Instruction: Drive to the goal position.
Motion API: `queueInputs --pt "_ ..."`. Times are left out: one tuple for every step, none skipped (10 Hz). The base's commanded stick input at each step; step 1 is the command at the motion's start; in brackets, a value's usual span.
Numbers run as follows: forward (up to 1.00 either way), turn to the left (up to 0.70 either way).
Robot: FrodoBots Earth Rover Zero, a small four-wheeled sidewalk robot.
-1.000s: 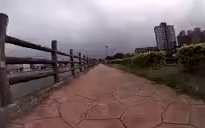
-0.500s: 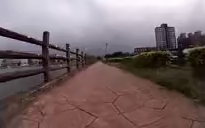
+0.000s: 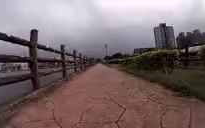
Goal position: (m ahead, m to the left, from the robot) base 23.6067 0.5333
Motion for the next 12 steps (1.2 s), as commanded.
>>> queueInputs --pt "1.00 0.00" --pt "1.00 0.00" --pt "1.00 0.00" --pt "1.00 0.00" --pt "1.00 0.00" --pt "1.00 0.00" --pt "1.00 0.00" --pt "1.00 0.00" --pt "1.00 0.00" --pt "1.00 0.00" --pt "1.00 0.00" --pt "1.00 0.00"
